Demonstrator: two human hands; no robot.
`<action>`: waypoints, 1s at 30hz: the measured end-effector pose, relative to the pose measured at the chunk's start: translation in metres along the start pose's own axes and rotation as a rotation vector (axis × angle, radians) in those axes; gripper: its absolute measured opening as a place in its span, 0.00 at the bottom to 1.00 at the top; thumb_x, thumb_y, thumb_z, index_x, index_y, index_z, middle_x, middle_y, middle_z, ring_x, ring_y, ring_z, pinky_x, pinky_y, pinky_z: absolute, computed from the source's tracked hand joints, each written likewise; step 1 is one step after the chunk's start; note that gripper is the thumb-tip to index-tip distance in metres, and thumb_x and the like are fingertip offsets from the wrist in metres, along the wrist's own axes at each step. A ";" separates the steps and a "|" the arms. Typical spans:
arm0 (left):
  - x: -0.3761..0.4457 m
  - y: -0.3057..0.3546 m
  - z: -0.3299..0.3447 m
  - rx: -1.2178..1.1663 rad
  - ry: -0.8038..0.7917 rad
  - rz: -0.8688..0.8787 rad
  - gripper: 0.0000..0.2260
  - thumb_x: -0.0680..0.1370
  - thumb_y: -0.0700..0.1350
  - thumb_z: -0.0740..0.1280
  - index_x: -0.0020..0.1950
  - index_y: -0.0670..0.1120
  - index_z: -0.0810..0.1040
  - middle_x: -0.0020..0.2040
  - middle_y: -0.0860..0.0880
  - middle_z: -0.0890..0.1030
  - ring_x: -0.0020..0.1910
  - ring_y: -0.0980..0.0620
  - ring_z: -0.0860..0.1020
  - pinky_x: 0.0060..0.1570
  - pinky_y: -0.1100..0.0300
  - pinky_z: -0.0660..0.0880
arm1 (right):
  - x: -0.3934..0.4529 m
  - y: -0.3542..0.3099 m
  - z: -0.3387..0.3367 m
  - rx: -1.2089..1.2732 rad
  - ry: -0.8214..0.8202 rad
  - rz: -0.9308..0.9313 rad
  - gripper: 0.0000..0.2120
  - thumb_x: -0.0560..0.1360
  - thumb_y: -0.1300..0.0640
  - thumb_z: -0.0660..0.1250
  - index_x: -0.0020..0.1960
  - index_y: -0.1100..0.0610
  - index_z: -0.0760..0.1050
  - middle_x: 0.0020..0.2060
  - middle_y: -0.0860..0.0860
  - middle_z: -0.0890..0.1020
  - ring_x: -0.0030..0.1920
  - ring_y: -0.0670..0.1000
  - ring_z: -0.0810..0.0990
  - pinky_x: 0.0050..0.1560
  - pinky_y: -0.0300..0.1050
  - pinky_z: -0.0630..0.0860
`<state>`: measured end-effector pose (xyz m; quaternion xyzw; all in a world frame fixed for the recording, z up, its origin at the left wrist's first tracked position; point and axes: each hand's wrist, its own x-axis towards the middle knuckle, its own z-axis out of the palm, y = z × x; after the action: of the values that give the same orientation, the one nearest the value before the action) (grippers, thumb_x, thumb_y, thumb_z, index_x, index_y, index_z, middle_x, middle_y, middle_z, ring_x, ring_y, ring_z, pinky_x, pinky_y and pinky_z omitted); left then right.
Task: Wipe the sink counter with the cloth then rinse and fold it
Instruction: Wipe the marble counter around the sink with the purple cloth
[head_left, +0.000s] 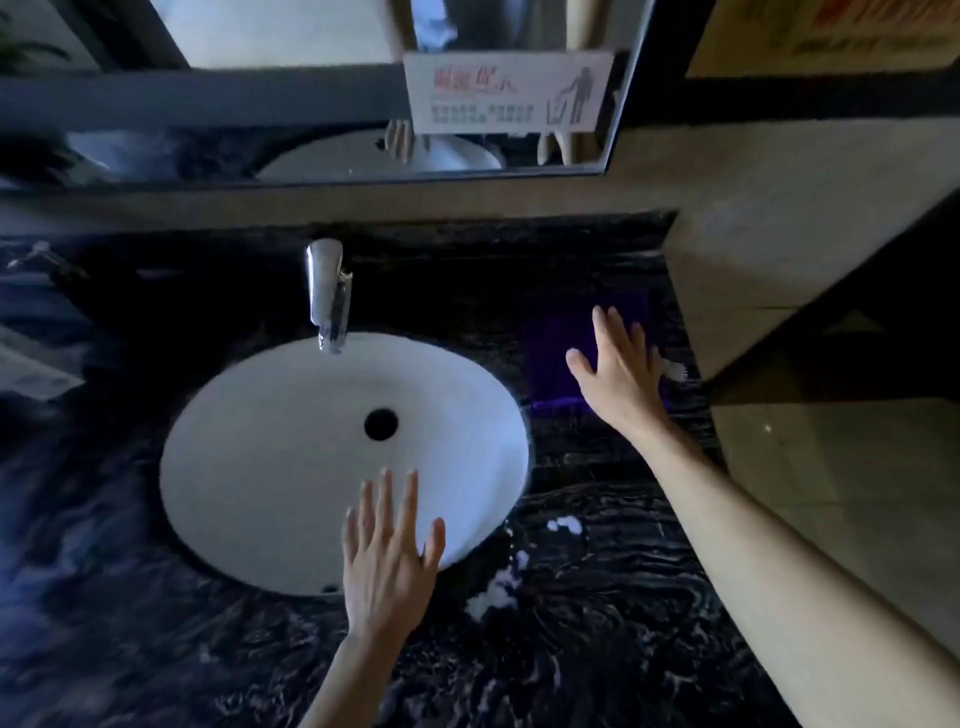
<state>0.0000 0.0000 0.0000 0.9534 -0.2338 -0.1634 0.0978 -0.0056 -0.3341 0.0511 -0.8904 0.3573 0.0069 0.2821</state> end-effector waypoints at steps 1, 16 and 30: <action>0.001 0.001 0.003 0.011 -0.025 -0.011 0.30 0.80 0.67 0.39 0.80 0.58 0.39 0.83 0.47 0.51 0.81 0.44 0.52 0.78 0.44 0.55 | 0.012 -0.006 0.006 -0.034 0.014 -0.017 0.34 0.82 0.40 0.56 0.82 0.49 0.46 0.83 0.51 0.47 0.82 0.61 0.44 0.79 0.66 0.44; 0.004 -0.005 0.012 0.088 0.027 -0.010 0.31 0.81 0.64 0.43 0.82 0.55 0.40 0.83 0.47 0.42 0.82 0.47 0.43 0.79 0.46 0.49 | 0.045 0.019 0.053 -0.503 -0.014 -0.254 0.33 0.81 0.38 0.48 0.82 0.47 0.46 0.83 0.54 0.48 0.81 0.62 0.46 0.77 0.72 0.46; 0.001 -0.008 0.012 0.035 0.038 0.058 0.32 0.81 0.65 0.39 0.82 0.54 0.45 0.83 0.46 0.48 0.82 0.45 0.46 0.79 0.44 0.52 | -0.135 0.077 0.051 -0.424 -0.017 -0.206 0.29 0.82 0.41 0.45 0.81 0.45 0.53 0.82 0.45 0.56 0.81 0.53 0.55 0.73 0.62 0.61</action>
<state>0.0003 0.0052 -0.0132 0.9508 -0.2621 -0.1381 0.0901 -0.1459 -0.2678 -0.0015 -0.9614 0.2526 0.0605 0.0908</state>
